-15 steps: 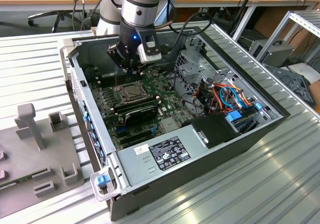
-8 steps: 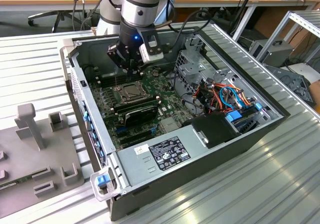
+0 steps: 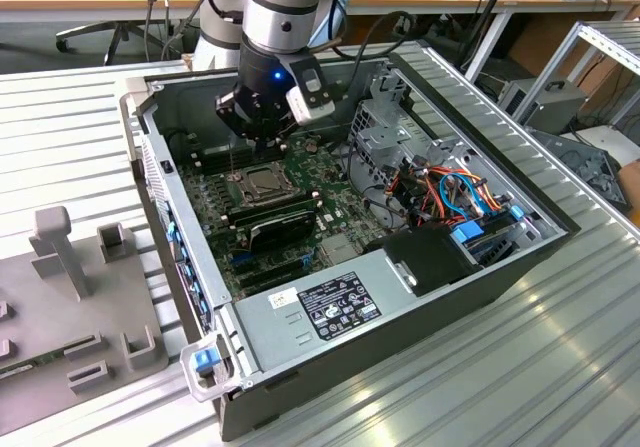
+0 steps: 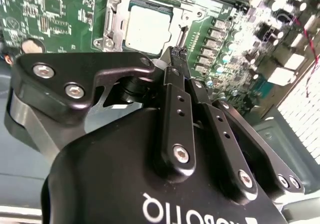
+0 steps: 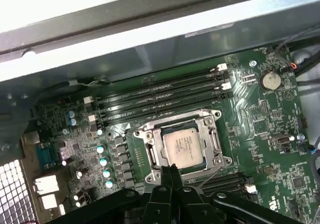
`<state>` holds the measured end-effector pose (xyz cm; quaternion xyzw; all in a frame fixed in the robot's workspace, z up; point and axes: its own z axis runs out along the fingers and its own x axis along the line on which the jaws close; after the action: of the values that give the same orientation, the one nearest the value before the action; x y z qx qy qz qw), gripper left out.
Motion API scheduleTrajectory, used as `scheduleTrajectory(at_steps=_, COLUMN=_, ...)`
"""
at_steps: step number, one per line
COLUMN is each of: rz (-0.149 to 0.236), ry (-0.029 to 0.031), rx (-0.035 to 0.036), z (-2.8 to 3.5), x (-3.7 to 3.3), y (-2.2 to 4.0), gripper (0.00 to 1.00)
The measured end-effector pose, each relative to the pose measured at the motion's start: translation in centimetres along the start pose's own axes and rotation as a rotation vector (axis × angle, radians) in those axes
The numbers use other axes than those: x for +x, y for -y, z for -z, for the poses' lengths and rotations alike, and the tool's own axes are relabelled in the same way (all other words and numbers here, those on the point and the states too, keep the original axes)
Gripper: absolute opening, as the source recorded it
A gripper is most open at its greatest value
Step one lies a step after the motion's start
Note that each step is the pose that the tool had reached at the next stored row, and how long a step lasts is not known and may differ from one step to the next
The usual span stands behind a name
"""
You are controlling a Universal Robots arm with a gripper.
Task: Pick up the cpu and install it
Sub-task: 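Install the first cpu locking lever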
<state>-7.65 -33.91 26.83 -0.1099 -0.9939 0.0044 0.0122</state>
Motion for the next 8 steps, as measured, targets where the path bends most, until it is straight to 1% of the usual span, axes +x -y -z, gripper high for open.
scheduleTrajectory(at_steps=3, rz=0.05, ry=0.0006, rx=0.0012, z=0.0, x=0.0, y=0.0, gripper=0.11)
scheduleTrajectory(at_steps=6, rz=0.112, ry=0.0013, rx=0.0026, z=0.0, x=0.0, y=0.0, gripper=0.11)
scheduleTrajectory(at_steps=8, rz=0.14, ry=0.0016, rx=0.0033, z=0.0, x=0.0, y=0.0, gripper=0.11)
